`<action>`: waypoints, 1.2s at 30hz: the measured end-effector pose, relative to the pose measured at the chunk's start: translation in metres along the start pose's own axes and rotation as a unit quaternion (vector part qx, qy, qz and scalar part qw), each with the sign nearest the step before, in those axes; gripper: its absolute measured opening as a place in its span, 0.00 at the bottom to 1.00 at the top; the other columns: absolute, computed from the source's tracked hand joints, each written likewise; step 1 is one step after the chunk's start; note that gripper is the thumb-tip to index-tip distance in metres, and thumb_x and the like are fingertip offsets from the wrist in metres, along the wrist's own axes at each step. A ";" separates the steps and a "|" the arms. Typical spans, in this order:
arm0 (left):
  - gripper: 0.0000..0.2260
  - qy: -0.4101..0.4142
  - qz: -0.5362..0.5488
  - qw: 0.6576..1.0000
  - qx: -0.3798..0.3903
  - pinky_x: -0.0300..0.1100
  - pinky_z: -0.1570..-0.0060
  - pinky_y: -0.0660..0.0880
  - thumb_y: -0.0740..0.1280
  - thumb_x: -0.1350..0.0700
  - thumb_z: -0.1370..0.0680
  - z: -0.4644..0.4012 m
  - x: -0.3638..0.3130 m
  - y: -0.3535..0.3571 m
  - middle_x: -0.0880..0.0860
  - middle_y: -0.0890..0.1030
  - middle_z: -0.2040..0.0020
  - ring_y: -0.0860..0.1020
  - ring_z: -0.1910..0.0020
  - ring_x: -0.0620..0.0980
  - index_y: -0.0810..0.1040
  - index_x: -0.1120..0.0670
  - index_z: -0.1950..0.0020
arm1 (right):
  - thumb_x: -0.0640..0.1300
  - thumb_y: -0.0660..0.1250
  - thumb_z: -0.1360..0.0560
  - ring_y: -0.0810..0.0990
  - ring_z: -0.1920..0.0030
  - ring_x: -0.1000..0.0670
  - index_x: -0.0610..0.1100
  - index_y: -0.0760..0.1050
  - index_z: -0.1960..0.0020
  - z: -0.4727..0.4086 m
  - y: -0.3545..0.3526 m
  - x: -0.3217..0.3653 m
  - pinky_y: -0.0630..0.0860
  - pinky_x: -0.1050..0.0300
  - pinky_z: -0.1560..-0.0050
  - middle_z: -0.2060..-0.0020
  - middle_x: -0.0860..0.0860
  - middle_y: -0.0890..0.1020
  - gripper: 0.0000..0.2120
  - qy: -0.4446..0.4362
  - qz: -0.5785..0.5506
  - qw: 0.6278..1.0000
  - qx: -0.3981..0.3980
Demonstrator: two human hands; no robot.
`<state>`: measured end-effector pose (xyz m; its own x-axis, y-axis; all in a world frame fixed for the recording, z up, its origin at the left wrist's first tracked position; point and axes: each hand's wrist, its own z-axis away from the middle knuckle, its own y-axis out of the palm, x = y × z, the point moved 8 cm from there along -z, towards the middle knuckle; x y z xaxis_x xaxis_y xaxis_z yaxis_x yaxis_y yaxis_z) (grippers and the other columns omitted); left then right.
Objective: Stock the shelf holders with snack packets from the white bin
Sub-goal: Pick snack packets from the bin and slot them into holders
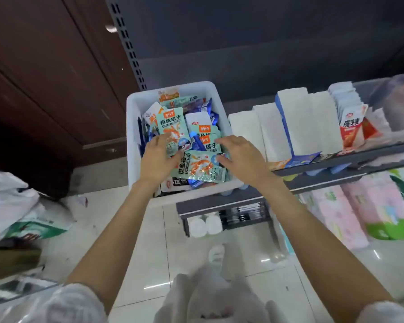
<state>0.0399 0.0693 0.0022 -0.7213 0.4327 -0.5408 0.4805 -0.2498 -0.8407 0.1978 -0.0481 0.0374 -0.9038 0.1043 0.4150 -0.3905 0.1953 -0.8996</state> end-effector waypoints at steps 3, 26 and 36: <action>0.28 -0.035 -0.003 0.999 -0.007 0.51 0.38 0.67 0.65 0.45 0.23 -0.023 0.009 0.004 0.59 0.67 0.30 0.65 0.32 0.59 0.64 0.56 0.28 | 0.51 0.64 0.22 0.69 0.34 0.44 0.45 0.63 0.27 -0.028 0.024 0.000 0.67 0.51 0.37 0.32 0.46 0.70 0.26 0.012 -0.004 0.998 0.067; 0.31 0.102 0.146 0.984 -0.015 0.32 0.40 0.69 0.72 0.69 0.30 -0.030 -0.036 -0.049 0.47 0.75 0.37 0.72 0.37 0.42 0.71 0.46 0.32 | 0.48 0.73 0.28 0.65 0.32 0.57 0.54 0.46 0.24 -0.090 -0.002 -0.019 0.69 0.60 0.34 0.27 0.52 0.61 0.44 0.091 -0.396 0.914 0.016; 0.43 0.118 0.239 0.963 0.039 0.40 0.43 0.73 0.76 0.58 0.31 -0.026 -0.127 -0.025 0.45 0.73 0.36 0.71 0.37 0.42 0.53 0.38 0.27 | 0.38 0.68 0.25 0.81 0.58 0.59 0.47 0.77 0.48 -0.007 -0.092 -0.097 0.78 0.63 0.69 0.52 0.53 0.82 0.08 0.156 -0.431 0.884 -0.090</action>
<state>0.1321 0.0432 0.0928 -0.2888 0.4355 -0.8526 0.6840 -0.5293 -0.5020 0.3226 -0.0689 0.0809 -0.1819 0.0993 0.9783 -0.8513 0.4820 -0.2072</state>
